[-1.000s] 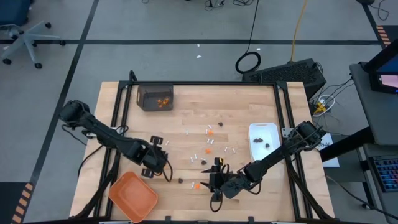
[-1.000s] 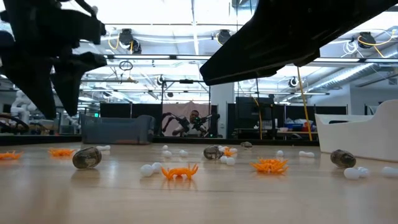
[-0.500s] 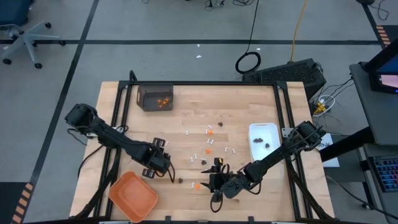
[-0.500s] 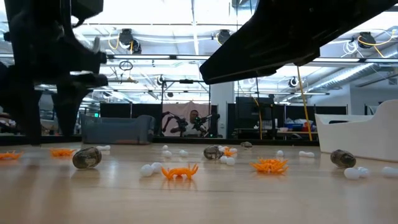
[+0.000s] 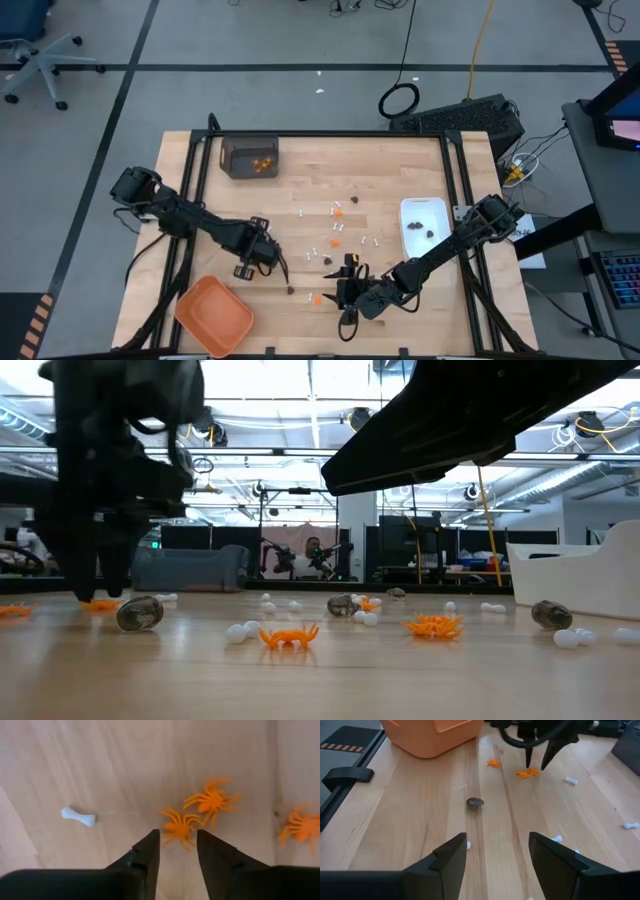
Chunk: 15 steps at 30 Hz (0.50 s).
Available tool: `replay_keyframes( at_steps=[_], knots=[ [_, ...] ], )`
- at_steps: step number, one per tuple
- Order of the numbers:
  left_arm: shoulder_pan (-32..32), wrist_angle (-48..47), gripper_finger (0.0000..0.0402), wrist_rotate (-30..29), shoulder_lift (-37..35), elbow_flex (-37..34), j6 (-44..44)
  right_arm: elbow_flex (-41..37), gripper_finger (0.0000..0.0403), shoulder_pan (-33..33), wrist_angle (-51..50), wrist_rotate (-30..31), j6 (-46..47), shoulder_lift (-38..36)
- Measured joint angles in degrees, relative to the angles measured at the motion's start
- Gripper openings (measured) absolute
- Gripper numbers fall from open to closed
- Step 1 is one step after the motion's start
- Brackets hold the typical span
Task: Sort Halloween decoration
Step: Put the orange spider toy into the black bin
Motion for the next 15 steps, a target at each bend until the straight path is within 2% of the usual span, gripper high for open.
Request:
replay_keyframes(
  at_steps=[7, 12, 15],
  knots=[
    [3.9, 4.0, 0.0058, 5.7, -0.4, -3.6, 1.0, 0.0, 0.0199, 0.0, 0.0, 0.0, 0.0, 0.0],
    [4.0, 4.6, 0.0014, 6.2, -0.6, -4.6, 1.7, 0.0, 0.0199, 0.3, 0.0, 0.0, 0.0, 0.0],
    [4.0, 4.4, 0.0004, 6.2, -1.3, -4.2, 1.6, 0.0, 0.0199, 0.3, 0.0, 0.0, 0.0, 0.0]
  ],
)
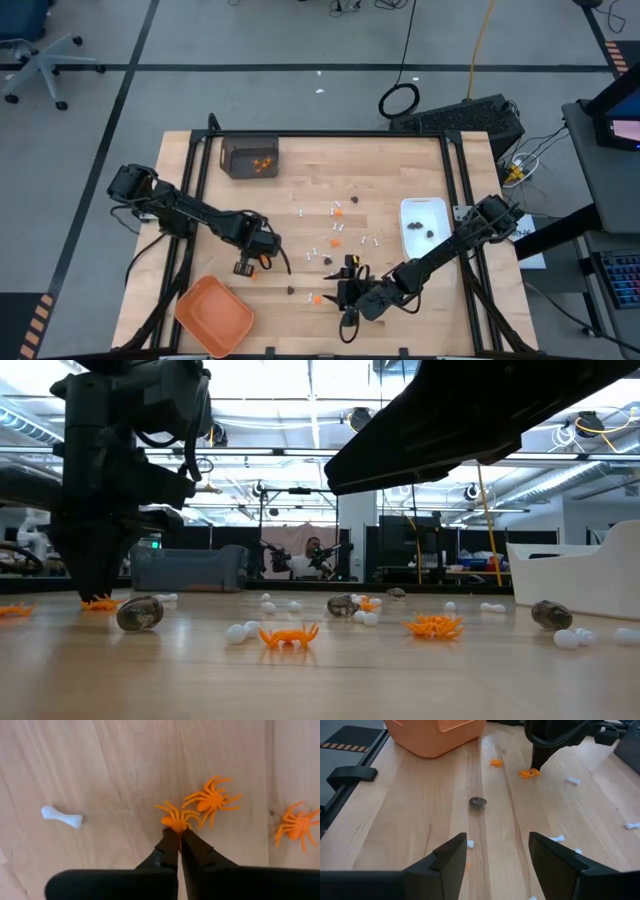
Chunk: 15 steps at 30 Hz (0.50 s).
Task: Sort Halloween decoration
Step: Put the orange spider toy into the black bin
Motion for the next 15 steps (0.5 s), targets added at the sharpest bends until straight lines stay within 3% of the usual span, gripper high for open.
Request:
replay_keyframes(
  at_steps=[15],
  knots=[
    [-0.5, 4.0, 0.0003, -2.6, -8.1, 2.6, -1.0, 0.0, 0.0199, 0.0, 0.0, 0.0, 0.0, 0.0]
  ],
)
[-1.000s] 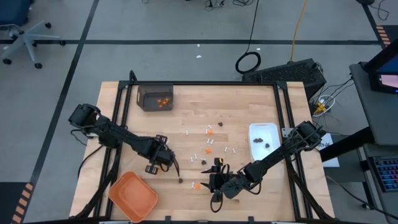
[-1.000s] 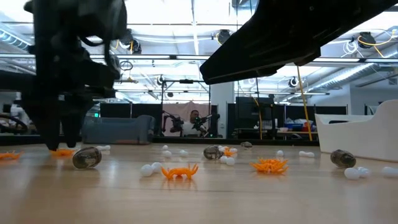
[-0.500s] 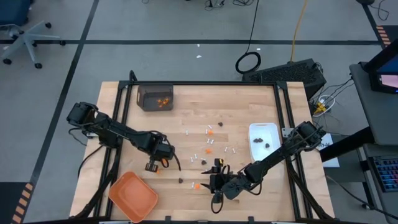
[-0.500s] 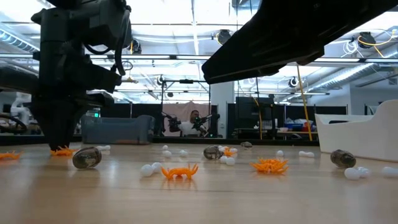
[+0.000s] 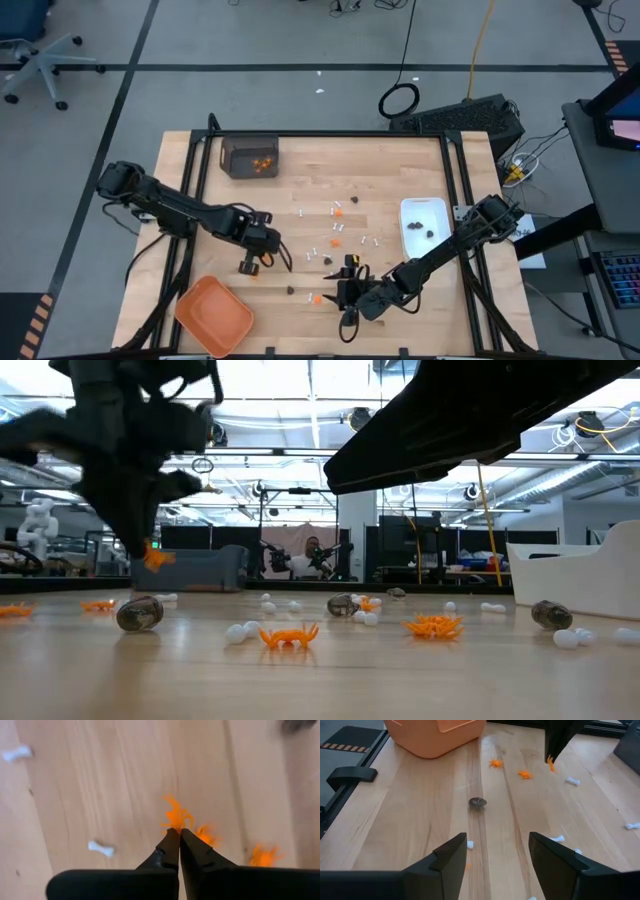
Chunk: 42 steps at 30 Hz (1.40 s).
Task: Sort Halloween decoration
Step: Put the orange spider toy into the black bin
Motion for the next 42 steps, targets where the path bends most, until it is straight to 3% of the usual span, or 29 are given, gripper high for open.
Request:
replay_keyframes(
  at_steps=[11, 23, 29, 37, 42],
  knots=[
    [-0.1, 17.9, 0.0, -1.9, -8.1, -3.1, -0.4, 0.0, 0.0199, 0.6, -0.5, -0.1, -0.4, 0.0],
    [-0.2, 43.4, 0.0, -6.2, -12.0, -11.2, 1.3, 0.0, 0.0199, 5.3, -18.3, 3.6, 1.2, -6.4],
    [-1.0, 57.9, 0.0, -8.8, -11.5, -15.6, -4.5, 0.0, 0.0199, 8.1, -27.4, 5.3, 3.0, -9.6],
    [-3.0, 60.7, 0.0, -10.5, -11.5, -16.0, -6.4, 0.0, 0.0199, 11.5, -36.1, 13.7, 12.3, -13.4],
    [-3.2, 60.9, 0.0, -10.5, -11.5, -16.0, -4.2, 0.0, 0.0199, 11.8, -35.7, 14.0, 12.4, -13.5]
  ],
)
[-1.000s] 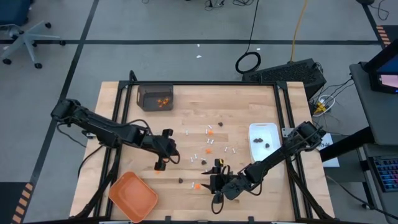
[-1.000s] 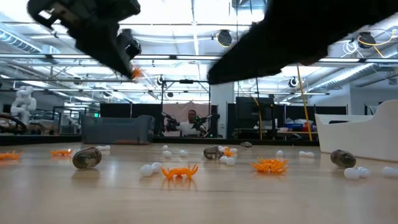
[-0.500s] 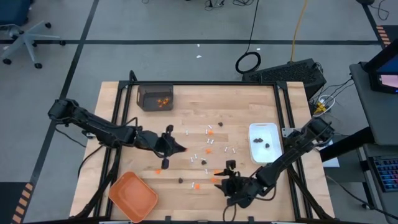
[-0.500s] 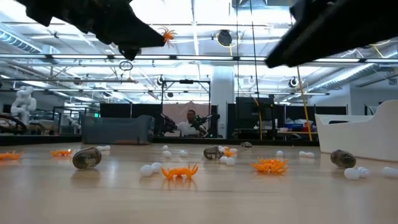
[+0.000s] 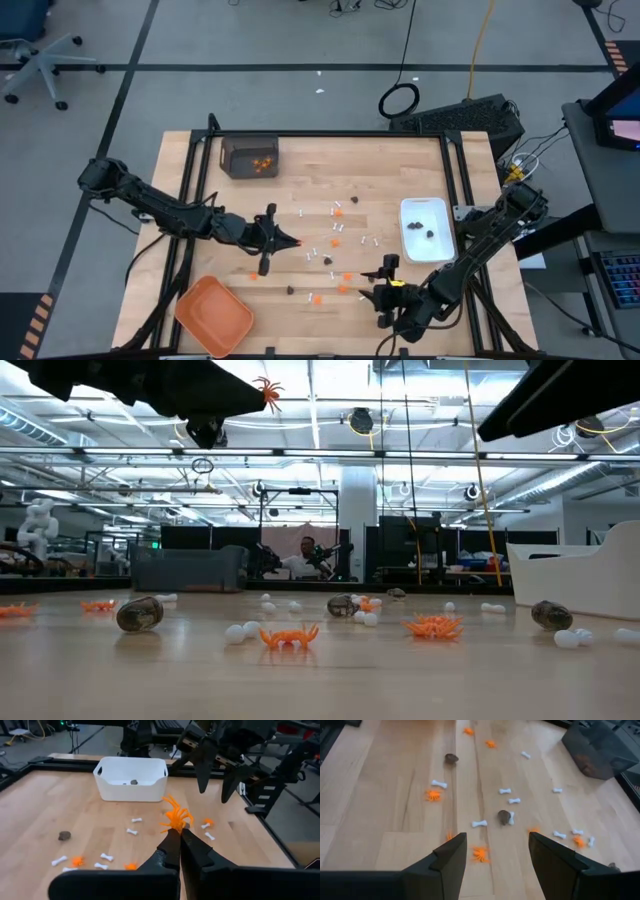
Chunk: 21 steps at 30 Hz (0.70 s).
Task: Sort Halloween decoration
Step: Put the orange spider toy into the black bin
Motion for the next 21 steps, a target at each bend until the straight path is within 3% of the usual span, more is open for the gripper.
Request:
replay_keyframes(
  at_steps=[8, 21],
  knots=[
    [0.0, 0.3, 0.0, 0.0, 0.0, 0.0, 8.2, 0.0, 0.0199, 0.0, 0.6, 0.0, 0.0, 0.0],
    [-0.1, 0.0, 0.0, -0.2, 0.0, 0.0, 37.1, 0.0, 0.0199, 0.0, 2.0, 0.0, -0.4, 0.2]
  ],
)
